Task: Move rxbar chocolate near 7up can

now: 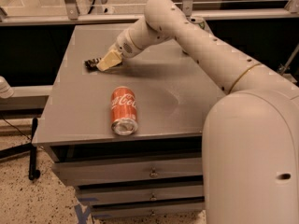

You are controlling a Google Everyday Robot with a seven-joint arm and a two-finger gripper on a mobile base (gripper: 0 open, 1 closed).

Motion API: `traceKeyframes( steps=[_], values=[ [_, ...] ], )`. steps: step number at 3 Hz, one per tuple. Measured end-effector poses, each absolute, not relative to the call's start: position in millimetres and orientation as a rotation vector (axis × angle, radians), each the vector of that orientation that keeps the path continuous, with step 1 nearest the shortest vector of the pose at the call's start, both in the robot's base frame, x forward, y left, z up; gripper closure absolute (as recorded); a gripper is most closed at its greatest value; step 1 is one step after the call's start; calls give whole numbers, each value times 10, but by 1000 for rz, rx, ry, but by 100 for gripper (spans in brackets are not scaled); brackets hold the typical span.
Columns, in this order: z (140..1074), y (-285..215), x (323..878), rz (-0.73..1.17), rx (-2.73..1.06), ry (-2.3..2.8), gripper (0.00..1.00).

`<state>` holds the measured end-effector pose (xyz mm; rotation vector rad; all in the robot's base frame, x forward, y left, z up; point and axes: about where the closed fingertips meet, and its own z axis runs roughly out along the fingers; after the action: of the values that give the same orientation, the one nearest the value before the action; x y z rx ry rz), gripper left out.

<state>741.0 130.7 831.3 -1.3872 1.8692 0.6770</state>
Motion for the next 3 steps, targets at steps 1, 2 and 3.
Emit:
traceKeyframes(
  steps=[1,2,3],
  values=[
    [8368,1235,7386,676,-1390,1843,64],
    [8509,1156,7317,679,-1394,1799,87],
    [8696,1007,7178,685,-1390,1752,100]
  ],
)
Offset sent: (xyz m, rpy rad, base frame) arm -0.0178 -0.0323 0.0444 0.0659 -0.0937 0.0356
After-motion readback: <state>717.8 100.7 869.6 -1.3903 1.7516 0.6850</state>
